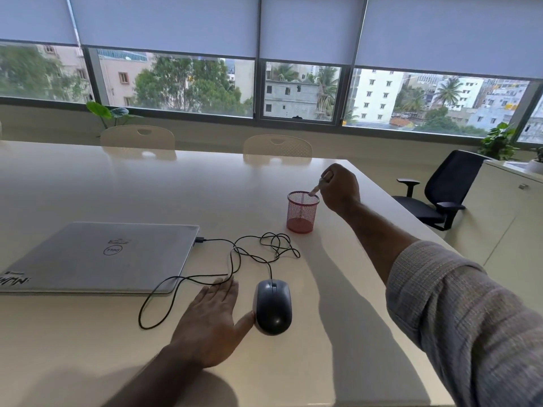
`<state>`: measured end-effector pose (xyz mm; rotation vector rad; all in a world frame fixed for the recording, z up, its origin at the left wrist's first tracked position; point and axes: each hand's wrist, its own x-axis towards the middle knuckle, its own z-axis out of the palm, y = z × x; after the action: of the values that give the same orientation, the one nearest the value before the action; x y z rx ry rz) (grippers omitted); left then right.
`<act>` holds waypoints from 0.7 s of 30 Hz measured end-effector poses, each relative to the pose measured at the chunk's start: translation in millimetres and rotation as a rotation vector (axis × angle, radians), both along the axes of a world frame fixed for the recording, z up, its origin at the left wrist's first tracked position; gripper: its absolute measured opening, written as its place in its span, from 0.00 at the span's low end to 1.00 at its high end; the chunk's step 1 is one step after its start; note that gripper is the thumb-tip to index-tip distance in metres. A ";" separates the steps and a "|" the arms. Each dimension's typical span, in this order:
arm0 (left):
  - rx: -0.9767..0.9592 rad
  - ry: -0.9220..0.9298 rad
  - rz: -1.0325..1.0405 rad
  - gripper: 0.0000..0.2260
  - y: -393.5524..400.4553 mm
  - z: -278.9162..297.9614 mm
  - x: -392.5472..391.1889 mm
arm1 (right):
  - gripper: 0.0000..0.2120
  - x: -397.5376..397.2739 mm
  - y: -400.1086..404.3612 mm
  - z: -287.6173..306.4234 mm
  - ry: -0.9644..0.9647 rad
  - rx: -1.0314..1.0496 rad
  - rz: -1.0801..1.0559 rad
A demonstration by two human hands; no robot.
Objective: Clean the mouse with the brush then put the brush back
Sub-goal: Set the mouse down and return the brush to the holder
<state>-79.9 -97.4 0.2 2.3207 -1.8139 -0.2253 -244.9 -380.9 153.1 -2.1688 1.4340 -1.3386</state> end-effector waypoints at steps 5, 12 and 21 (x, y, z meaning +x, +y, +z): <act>-0.009 0.013 0.000 0.38 -8.8 -0.3 3.4 | 0.05 7.5 -13.7 -5.5 0.041 0.046 -0.004; -0.035 0.014 0.025 0.36 -11.4 -1.4 3.9 | 0.05 25.5 -21.6 -11.8 0.218 0.171 0.037; -0.065 0.013 0.034 0.36 -11.4 -3.6 3.2 | 0.07 32.2 -29.9 -18.6 0.311 0.226 0.059</act>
<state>-76.7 -108.7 -3.4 2.2982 -1.7474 -0.1740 -212.7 -410.8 134.5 -2.3161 1.5262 -0.7988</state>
